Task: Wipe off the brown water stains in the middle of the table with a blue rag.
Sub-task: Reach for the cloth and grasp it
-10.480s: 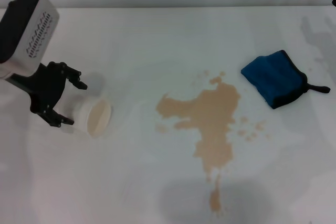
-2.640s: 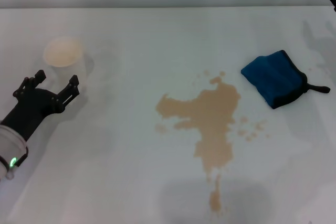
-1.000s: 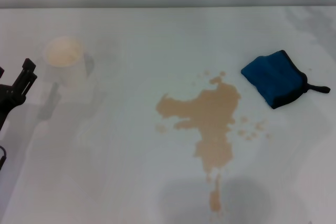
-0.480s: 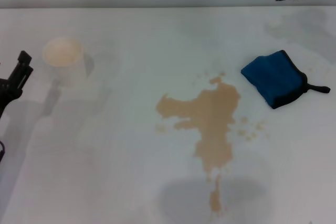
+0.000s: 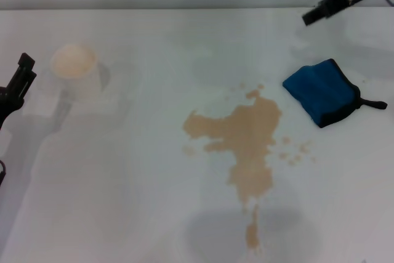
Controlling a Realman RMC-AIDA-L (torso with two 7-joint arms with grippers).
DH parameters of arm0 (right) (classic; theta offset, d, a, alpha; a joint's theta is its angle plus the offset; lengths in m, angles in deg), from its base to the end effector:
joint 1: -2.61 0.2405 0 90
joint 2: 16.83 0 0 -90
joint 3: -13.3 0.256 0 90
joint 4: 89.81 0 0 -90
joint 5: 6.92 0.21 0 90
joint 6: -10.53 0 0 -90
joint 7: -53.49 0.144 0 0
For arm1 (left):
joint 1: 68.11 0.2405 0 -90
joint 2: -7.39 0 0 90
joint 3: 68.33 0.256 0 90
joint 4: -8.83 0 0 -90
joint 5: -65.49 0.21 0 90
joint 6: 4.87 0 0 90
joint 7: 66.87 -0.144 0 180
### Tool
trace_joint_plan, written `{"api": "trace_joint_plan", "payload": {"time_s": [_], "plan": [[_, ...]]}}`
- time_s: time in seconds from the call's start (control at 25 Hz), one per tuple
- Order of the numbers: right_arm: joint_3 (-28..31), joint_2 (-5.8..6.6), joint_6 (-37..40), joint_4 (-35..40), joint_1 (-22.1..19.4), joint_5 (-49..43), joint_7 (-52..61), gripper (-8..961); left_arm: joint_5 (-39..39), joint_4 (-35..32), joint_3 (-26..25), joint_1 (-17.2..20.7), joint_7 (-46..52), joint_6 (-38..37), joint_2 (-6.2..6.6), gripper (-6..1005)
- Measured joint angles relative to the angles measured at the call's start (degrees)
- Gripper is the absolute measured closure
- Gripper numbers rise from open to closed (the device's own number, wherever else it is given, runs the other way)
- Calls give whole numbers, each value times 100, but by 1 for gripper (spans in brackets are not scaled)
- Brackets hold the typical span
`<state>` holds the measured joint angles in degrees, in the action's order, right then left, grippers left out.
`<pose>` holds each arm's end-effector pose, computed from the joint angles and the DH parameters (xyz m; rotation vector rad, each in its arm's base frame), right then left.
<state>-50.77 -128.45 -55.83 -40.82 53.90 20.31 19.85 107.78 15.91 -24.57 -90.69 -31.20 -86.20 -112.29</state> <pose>0.1942 0.4643 0.0492 -2.2627 0.9797 -0.2694 -0.3483 0.2766 -0.0164 -1.5111 -0.8911 -1.0371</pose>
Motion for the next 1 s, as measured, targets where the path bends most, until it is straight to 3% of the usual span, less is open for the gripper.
{"api": "trace_joint_plan", "payload": {"time_s": [0.28,1.0], "plan": [[-62,-355,-355,-42,129,-886,295,262,3,-1,0,29,248,-8,7,112],[-654,-432,-240,-849,113,-880,480,262,9,4,1,-9,512,7,7,111]]}}
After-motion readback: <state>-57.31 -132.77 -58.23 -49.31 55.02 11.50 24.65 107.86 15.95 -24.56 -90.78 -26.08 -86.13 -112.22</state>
